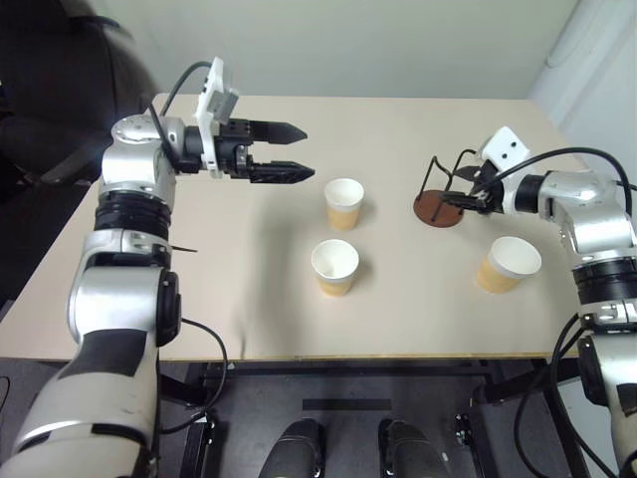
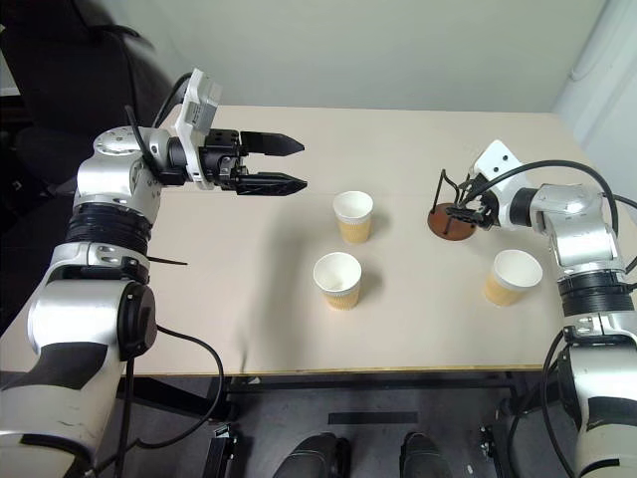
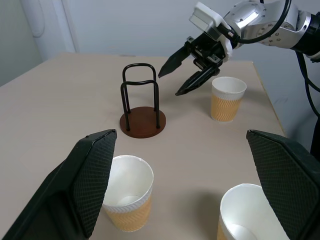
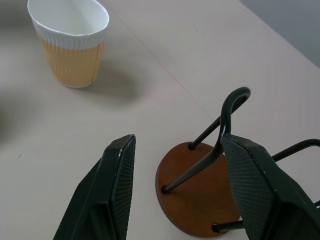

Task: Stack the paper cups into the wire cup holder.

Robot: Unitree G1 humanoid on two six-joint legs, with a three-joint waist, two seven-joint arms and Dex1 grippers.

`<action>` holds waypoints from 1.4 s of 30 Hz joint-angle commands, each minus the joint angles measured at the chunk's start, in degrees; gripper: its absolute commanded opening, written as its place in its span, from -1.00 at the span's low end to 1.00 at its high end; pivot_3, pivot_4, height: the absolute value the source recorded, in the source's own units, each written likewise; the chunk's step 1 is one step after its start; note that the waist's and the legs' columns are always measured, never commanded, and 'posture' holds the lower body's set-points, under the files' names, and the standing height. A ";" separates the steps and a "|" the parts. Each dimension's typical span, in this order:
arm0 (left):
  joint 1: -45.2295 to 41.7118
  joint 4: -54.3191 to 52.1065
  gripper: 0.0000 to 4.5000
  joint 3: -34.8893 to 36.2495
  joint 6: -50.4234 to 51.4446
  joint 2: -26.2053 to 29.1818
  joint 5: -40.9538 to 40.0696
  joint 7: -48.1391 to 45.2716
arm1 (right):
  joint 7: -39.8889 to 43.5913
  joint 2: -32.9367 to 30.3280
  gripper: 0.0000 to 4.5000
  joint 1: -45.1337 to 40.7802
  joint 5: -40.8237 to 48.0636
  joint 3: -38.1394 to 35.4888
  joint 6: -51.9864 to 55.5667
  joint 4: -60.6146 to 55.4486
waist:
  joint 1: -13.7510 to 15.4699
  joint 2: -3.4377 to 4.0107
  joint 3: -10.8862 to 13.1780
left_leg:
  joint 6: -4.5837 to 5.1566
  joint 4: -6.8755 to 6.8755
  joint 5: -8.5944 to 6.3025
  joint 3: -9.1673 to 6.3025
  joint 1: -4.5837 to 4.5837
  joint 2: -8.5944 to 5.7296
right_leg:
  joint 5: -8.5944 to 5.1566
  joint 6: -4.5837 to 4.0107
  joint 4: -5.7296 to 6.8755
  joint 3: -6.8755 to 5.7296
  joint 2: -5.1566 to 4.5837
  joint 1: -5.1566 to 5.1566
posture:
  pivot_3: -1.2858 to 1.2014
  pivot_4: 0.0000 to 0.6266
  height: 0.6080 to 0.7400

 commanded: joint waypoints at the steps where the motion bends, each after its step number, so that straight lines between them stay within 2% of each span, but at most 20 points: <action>1: -0.52 -1.95 0.98 1.12 -0.21 0.52 -0.73 0.05 | -0.30 -1.25 0.21 -2.23 -0.39 -1.90 -1.49 0.21 | 0.00 0.00 0.00 | 0.00 0.00 0.00 -0.01 0.00 0.01 | 0.00 0.00 -0.01 0.00 -0.02 0.00 | 0.03 -0.52 1.00; 10: -0.58 -1.70 0.98 1.25 -0.41 0.20 -0.75 0.28 | -6.02 2.32 0.21 -4.72 -4.34 -0.37 -4.96 5.71 | -0.06 0.01 0.00 | -0.01 0.00 0.00 -0.04 0.02 0.02 | 0.01 -0.01 0.02 0.01 -0.02 -0.01 | 0.03 -0.52 1.00; 33: -0.25 -2.33 0.98 1.38 0.14 1.39 -0.75 0.66 | -11.23 7.80 0.21 -10.63 -11.42 1.13 -13.39 20.67 | 0.03 0.01 0.01 | -0.13 -0.04 -0.08 -0.06 -0.02 0.00 | 0.00 -0.05 0.00 -0.02 -0.01 -0.07 | 0.03 -0.52 1.00; 36: -0.43 -2.10 1.00 1.27 0.08 1.34 -0.63 0.67 | -10.50 7.68 -0.04 -10.47 -11.12 0.74 -12.45 20.71 | 0.01 0.02 0.01 | -0.14 -0.04 -0.08 -0.05 -0.03 0.00 | 0.00 -0.06 0.00 -0.02 -0.01 -0.08 | 0.03 -0.52 1.00; 42: -1.11 -1.11 1.00 0.88 -0.44 0.94 -0.16 0.58 | -2.68 5.85 -0.99 -8.60 -8.21 0.14 -7.43 15.36 | 0.04 0.02 0.01 | -0.16 -0.06 -0.09 -0.05 -0.03 0.01 | -0.01 -0.07 0.00 -0.03 -0.01 -0.08 | 0.03 -0.52 1.00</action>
